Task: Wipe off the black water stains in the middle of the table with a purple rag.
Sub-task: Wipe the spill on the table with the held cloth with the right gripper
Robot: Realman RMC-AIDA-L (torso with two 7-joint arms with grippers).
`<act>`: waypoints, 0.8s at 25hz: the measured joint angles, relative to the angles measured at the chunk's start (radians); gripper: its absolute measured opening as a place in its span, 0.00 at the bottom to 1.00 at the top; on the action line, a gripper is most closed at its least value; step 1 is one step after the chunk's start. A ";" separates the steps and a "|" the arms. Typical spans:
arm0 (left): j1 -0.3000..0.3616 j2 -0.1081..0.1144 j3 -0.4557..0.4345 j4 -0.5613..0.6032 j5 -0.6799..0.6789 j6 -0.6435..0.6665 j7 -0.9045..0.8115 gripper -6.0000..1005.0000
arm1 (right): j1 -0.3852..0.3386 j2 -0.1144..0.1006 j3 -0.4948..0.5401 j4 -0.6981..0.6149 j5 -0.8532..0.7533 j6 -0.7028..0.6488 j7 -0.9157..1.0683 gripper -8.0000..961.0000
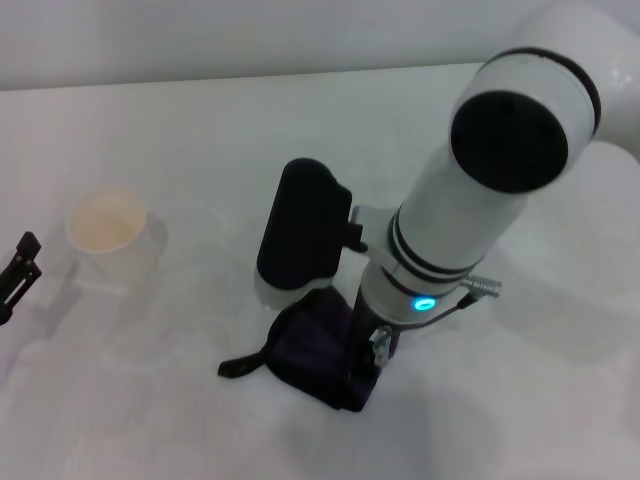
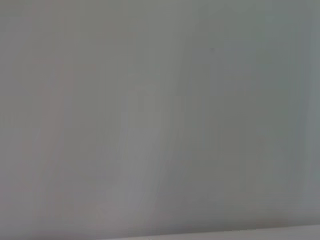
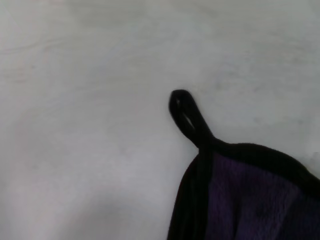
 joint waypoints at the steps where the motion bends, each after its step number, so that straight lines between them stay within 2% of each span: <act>1: -0.001 0.000 -0.001 -0.004 0.000 0.000 0.001 0.87 | -0.009 0.000 -0.007 0.013 0.000 -0.003 0.001 0.09; 8: -0.022 -0.002 0.000 -0.026 -0.001 0.037 0.015 0.87 | -0.019 0.000 0.016 0.033 -0.083 -0.021 0.003 0.09; 14: -0.033 -0.003 -0.001 -0.042 -0.001 0.042 0.016 0.87 | 0.015 0.000 0.106 -0.035 -0.242 -0.044 0.005 0.09; 20: -0.036 -0.005 -0.002 -0.056 -0.001 0.042 0.016 0.87 | 0.042 -0.002 0.144 -0.103 -0.254 -0.073 -0.013 0.09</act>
